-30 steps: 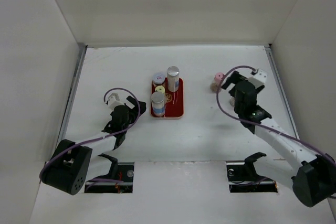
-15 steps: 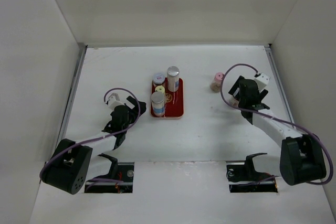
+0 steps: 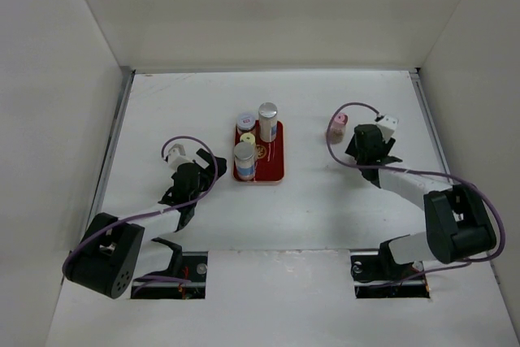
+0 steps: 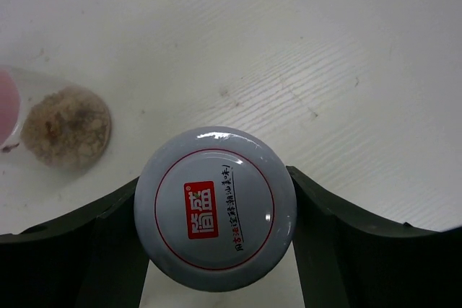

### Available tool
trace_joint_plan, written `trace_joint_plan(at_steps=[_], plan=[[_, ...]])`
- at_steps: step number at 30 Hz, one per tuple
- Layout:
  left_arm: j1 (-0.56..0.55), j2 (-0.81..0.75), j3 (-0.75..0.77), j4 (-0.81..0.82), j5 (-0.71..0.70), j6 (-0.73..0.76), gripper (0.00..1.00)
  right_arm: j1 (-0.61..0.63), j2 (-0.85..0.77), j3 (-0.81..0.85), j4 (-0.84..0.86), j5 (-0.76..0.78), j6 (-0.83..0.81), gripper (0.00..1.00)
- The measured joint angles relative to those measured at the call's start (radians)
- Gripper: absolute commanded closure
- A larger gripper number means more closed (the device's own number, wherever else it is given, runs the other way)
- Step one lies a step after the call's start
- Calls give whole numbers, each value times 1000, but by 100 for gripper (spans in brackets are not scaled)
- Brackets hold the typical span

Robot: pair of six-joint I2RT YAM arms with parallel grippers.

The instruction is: Organize the condiment bottles

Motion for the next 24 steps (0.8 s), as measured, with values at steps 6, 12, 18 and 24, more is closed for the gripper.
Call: trace_joint_plan(at_steps=[6, 12, 18, 24], plan=[[0, 10, 0, 14, 0, 0, 0, 315, -36, 35, -63, 9, 2, 52], [0, 21, 1, 29, 3, 0, 0, 522, 65, 242, -50, -18, -13, 50], [0, 20, 1, 29, 5, 0, 0, 563, 265, 437, 4, -40, -27, 48], [-2, 20, 1, 29, 8, 0, 0, 576, 414, 499, 5, -48, -26, 48]])
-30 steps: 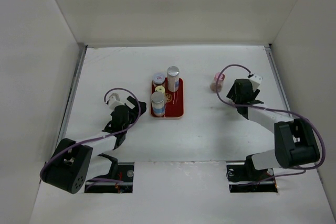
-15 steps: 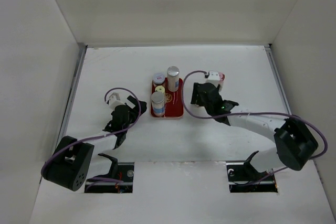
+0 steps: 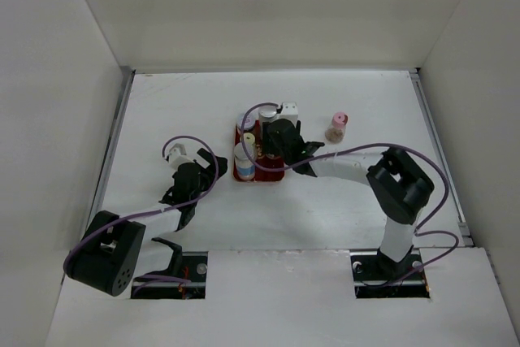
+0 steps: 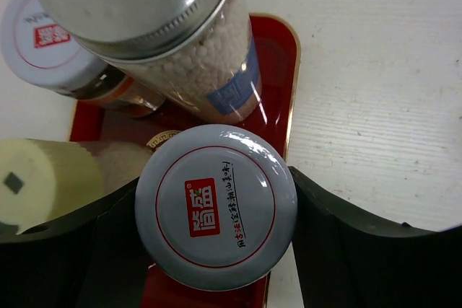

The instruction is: Organize the condiment bottles

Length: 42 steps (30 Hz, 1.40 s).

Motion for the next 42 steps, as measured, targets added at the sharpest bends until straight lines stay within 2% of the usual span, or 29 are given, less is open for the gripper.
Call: trace_joint_plan(at_steps=[4, 8, 14, 18, 23, 26, 30, 33, 38, 40, 42], plan=[[-2, 0, 0, 0, 3, 0, 0, 2, 57, 18, 1, 0, 7, 46], [-3, -2, 0, -1, 6, 0, 0, 6, 64, 30, 9, 8, 11, 29], [-4, -1, 0, -2, 8, 0, 0, 13, 48, 29, 14, 18, 22, 18], [-4, -1, 0, -1, 10, 0, 0, 19, -46, -9, 17, 28, 25, 18], [-4, -1, 0, -1, 11, 0, 0, 7, -254, -136, 24, 48, 34, 16], [-4, -1, 0, -1, 11, 0, 0, -59, -365, -216, 26, 61, 32, 8], [-4, -1, 0, -1, 11, 0, 0, -251, -430, -274, 23, 95, 2, 0], [-4, 4, 0, 5, 11, 0, 0, -367, -412, -274, 23, 100, -30, 0], [-4, 10, 0, 13, 11, 0, 0, -433, -286, -208, 20, 54, -86, 2], [-4, 12, 0, 16, 11, 0, 0, -447, -223, -168, 21, 24, -104, 10], [-4, 12, 0, 16, 11, 0, 0, -458, -173, -137, 22, 0, -116, 24]])
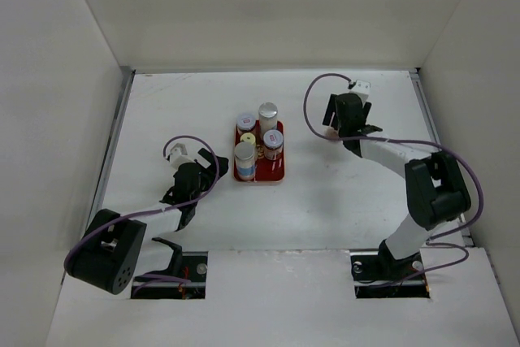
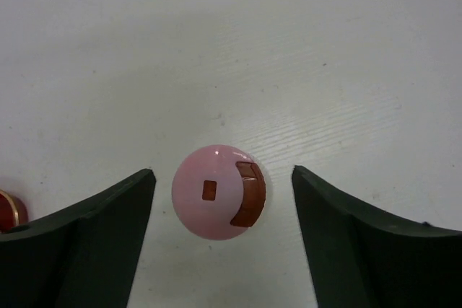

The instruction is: Organize the condiment bottles

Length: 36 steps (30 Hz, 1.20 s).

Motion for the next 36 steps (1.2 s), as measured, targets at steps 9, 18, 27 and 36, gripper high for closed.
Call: trace_joint_plan(at_steps=[9, 18, 27, 36], plan=[[0, 7, 0, 8, 0, 0, 0, 10, -7, -21, 5, -2, -19, 55], [0, 22, 4, 23, 0, 0, 0, 369, -387, -197, -21, 8, 43, 55], [16, -5, 3, -1, -4, 0, 0, 557, -182, -142, 31, -14, 100, 53], [29, -18, -2, -14, -5, 1, 0, 577, -22, -74, 73, -18, 95, 29]])
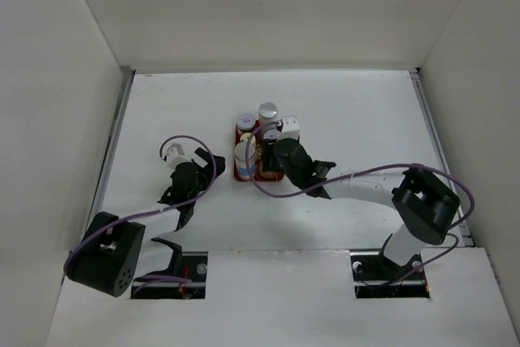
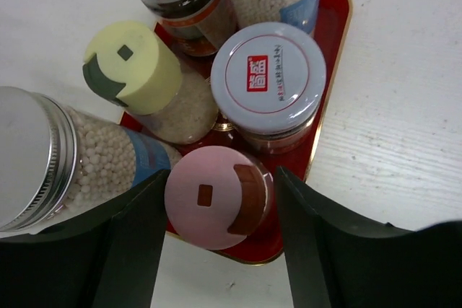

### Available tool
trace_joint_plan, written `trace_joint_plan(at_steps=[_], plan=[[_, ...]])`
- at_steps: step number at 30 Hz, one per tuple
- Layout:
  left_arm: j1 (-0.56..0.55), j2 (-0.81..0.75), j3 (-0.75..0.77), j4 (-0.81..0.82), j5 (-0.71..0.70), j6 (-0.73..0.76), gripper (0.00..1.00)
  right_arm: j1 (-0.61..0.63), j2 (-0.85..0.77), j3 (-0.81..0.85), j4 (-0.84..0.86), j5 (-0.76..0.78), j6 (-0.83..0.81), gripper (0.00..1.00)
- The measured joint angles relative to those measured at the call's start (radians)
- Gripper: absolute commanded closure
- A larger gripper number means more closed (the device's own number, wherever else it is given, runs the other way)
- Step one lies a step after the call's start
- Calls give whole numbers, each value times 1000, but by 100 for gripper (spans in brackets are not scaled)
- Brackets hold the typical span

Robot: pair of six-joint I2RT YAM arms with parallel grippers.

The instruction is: Organize the condiment bottles

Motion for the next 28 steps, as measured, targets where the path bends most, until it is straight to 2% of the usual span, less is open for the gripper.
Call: trace_joint_plan(at_steps=[2, 7, 12, 18, 21, 28], plan=[[9, 0, 0, -6, 0, 0, 0, 10, 7, 0, 1, 1, -1, 18], [29, -2, 1, -14, 3, 0, 0, 19, -29, -8, 3, 3, -15, 0], [40, -23, 2, -46, 3, 8, 0, -20, -236, -84, 12, 7, -34, 0], [42, -39, 11, -87, 2, 18, 0, -257, -438, -167, 106, 33, -29, 0], [41, -47, 22, -119, 2, 21, 0, -344, -470, -246, 167, 50, -3, 0], [35, -76, 56, -223, -4, 39, 0, -425, -414, -417, 205, 51, 45, 0]])
